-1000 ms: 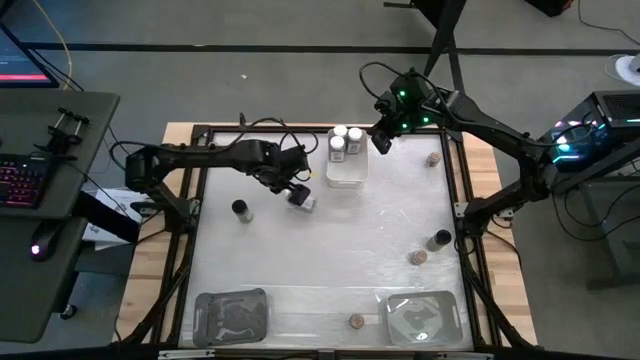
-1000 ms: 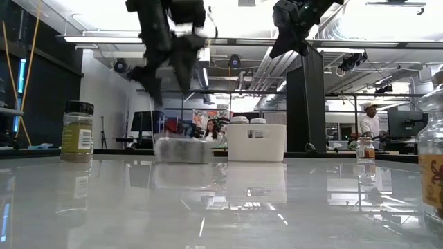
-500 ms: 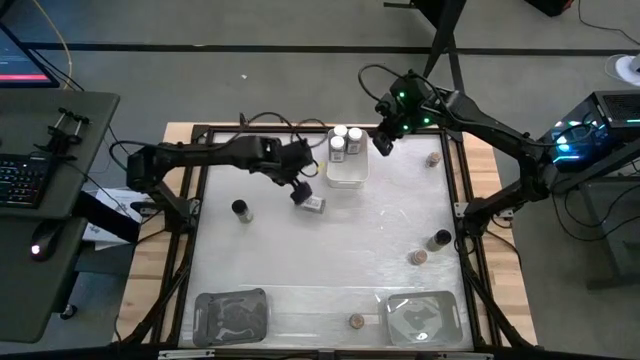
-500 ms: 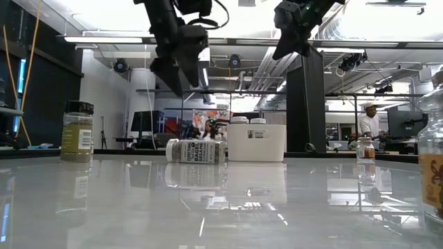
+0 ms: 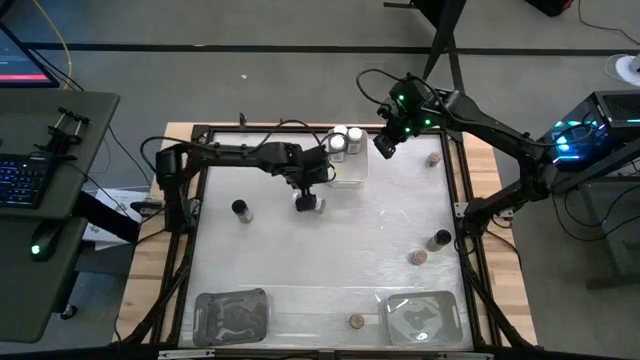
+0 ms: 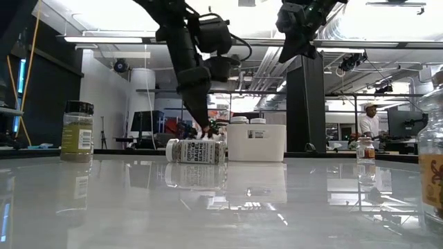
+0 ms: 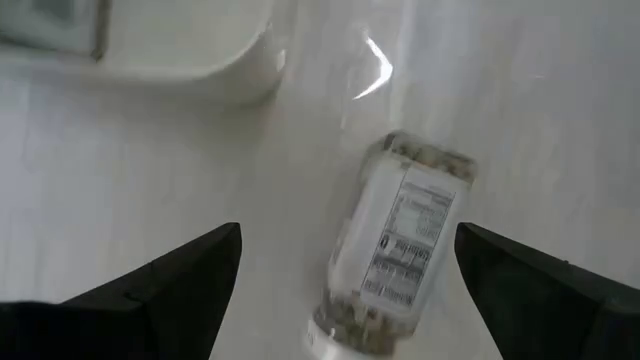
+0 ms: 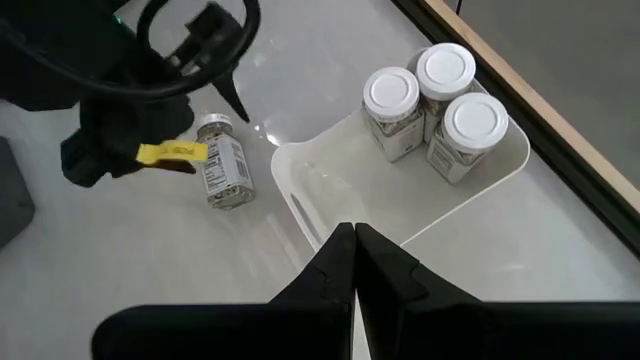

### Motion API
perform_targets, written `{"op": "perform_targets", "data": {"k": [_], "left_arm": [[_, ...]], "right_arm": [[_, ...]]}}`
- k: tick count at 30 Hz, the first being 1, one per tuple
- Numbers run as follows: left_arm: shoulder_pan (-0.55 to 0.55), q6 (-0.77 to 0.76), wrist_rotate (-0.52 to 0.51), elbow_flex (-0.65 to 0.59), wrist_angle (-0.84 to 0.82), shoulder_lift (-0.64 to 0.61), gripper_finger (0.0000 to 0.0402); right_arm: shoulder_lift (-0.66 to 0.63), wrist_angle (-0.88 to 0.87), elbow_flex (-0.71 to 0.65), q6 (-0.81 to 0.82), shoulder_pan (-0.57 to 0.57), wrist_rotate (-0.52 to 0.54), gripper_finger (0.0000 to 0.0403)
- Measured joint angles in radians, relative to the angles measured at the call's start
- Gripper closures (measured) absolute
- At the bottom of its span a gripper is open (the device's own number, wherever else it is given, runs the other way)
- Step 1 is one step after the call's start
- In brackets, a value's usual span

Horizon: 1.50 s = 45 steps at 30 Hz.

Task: Sort spices by type
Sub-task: Put the white seasoning bottle into the white bin

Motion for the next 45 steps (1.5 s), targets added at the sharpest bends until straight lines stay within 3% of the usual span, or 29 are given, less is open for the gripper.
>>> {"op": "perform_targets", "data": {"k": [8, 18, 21, 25, 33, 39, 45], "left_arm": [[-0.024, 0.118, -0.009, 0.001, 0.084, 0.058, 0.0045], [-0.047, 0.139, -0.009, -0.008, 0.05, 0.069, 0.0045], [-0.041, 0.127, -0.051, -0.009, -0.018, 0.063, 0.0045], [-0.021, 0.131, -0.046, -0.031, -0.063, 0.047, 0.0045], [-0.001, 0.153, -0.032, -0.192, 0.017, -0.003, 0.0045], [-0.007, 0.155, -0.035, -0.207, 0.124, 0.0, 0.0045], [-0.005, 0.164, -0.055, -0.206, 0.118, 0.008, 0.0051]], "right_arm": [[0.0, 0.003, 0.0, 0.082, 0.0, 0.002, 0.0402], [0.0, 0.003, 0.0, 0.201, 0.006, 0.057, 0.0402], [0.0, 0.003, 0.0, 0.22, 0.008, 0.066, 0.0402], [0.0, 0.003, 0.0, 0.22, 0.008, 0.065, 0.0402], [0.0, 0.003, 0.0, 0.161, 0.008, 0.065, 0.0402], [0.0, 0.009, 0.0, 0.112, 0.008, 0.065, 0.0402], [0.0, 0.01, 0.0, 0.104, 0.008, 0.064, 0.0402]]}}
